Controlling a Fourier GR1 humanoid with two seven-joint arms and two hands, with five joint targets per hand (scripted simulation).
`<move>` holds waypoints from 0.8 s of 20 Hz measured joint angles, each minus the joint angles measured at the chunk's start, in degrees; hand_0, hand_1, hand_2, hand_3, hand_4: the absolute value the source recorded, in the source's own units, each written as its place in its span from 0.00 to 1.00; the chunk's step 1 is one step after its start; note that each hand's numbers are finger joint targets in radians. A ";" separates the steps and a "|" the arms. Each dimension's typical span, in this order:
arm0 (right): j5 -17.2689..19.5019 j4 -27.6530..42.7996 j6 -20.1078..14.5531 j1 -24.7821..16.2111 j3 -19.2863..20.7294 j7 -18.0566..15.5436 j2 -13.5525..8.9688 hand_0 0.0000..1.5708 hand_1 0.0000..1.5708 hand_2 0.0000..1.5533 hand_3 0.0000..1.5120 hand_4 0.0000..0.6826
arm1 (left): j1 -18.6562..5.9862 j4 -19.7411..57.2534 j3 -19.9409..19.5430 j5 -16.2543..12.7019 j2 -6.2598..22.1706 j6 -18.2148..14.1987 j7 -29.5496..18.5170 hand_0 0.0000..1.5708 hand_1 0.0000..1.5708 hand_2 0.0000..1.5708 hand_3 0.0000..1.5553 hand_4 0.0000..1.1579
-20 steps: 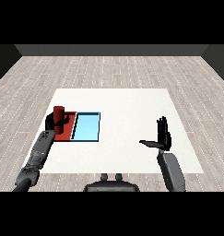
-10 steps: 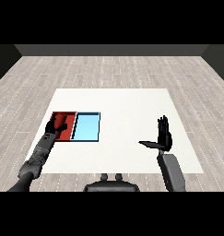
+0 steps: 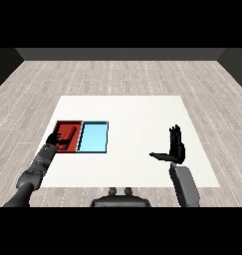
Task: Pick the red can and put it in the red box
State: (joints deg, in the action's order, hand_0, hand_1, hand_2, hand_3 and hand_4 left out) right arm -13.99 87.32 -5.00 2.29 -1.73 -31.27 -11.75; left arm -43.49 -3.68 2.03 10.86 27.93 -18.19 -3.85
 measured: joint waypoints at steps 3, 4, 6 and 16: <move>-0.56 -0.05 0.74 -0.23 0.64 -0.61 -0.06 0.00 0.00 0.00 0.00 0.00 | -1.39 1.59 1.13 1.40 -0.08 1.06 3.12 0.00 0.00 0.00 0.00 0.00; -0.84 0.14 1.14 -0.34 0.85 -0.64 -0.22 0.00 0.00 0.00 0.00 0.00 | -1.51 1.76 0.74 1.07 0.03 1.28 3.58 0.00 0.00 0.00 0.00 0.00; -0.54 0.90 1.24 -0.53 0.49 -0.55 -0.12 0.00 0.00 0.00 0.00 0.00 | -1.64 1.85 0.10 0.54 -0.10 0.68 4.23 0.00 0.00 0.00 0.00 0.00; -0.96 2.26 2.62 -1.08 -0.11 -0.96 0.21 0.00 0.00 0.00 0.00 0.00 | 0.60 -13.10 -14.41 -14.39 -3.48 -1.65 -19.71 0.00 0.00 0.00 0.00 0.00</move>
State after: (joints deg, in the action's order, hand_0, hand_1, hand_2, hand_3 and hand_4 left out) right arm -14.94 89.58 -2.37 1.21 -1.84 -32.23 -11.54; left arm -42.89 -16.78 -12.39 -3.52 24.45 -19.85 -23.56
